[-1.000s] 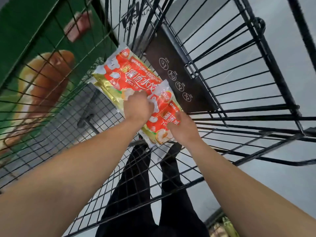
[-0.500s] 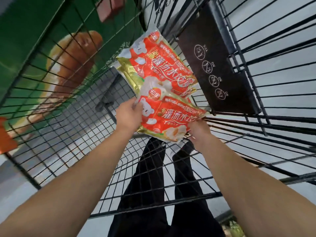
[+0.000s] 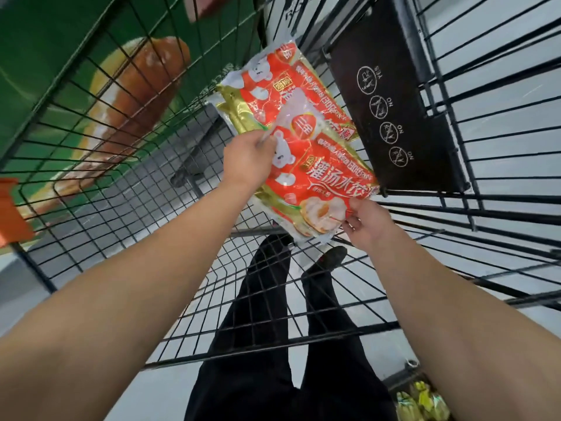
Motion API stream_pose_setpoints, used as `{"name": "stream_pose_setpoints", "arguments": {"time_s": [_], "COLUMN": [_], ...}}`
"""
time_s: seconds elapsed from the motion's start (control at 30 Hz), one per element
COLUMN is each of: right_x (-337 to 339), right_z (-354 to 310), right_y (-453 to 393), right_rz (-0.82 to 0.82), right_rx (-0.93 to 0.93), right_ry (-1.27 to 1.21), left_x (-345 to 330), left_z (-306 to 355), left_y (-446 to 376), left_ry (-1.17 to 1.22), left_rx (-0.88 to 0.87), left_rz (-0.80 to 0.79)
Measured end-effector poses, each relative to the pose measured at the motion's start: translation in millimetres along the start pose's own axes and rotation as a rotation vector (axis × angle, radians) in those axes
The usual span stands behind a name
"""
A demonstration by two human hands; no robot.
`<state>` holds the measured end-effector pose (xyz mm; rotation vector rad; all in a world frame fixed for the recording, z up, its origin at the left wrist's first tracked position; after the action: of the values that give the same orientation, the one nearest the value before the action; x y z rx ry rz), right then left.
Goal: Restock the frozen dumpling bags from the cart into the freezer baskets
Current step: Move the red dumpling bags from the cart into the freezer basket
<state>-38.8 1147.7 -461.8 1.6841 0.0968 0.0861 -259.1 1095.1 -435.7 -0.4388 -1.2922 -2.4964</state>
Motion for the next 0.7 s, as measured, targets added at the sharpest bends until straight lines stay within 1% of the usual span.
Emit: {"name": "stream_pose_setpoints", "arguments": {"time_s": [0.07, 0.13, 0.2, 0.3, 0.37, 0.53, 0.6, 0.7], "right_x": [-1.5, -5.6, -12.7, -22.0, -27.5, -29.0, -25.5, -17.9], "right_z": [0.4, 0.9, -1.1, -10.4, -19.5, -34.0, -33.0, -20.5], "right_y": [10.9, 22.2, 38.9, 62.5, 82.6, 146.1, 165.5, 201.8], "right_rz": [-0.001, -0.042, -0.135, -0.28, -0.374, -0.553, -0.612, -0.649], "right_rx": [0.033, 0.079, 0.144, 0.237, 0.268, 0.366, 0.409, 0.495], "right_ry": [0.011, 0.036, 0.045, 0.058, 0.084, 0.251, 0.309, 0.429], "left_x": [3.7, 10.9, 20.8, 32.6, 41.4, 54.9, 51.3, 42.1], "left_z": [-2.1, -6.3, -15.1, -39.5, -44.5, -20.4, -13.5, -11.3], "left_y": [11.3, 24.4, 40.0, 58.8, 80.3, 162.9, 190.5, 246.9], "left_ry": [0.086, 0.158, 0.258, 0.557, 0.704, 0.978, 1.035, 1.084], "left_rx": [0.05, 0.088, 0.135, 0.203, 0.221, 0.18, 0.162, 0.116], "left_rz": [0.022, 0.064, 0.102, 0.115, 0.113, 0.217, 0.25, 0.346]}}
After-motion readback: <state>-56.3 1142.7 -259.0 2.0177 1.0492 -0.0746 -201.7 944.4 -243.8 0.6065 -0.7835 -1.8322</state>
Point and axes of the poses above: each hand's wrist, its own y-axis away from the middle knuckle, its own x-axis out of the back of the hand, z = x × y, the point moved 1 cm from there along -y, towards the middle knuckle, and after that the axes turned 12 degrees about -z, right-handed, at the moved point
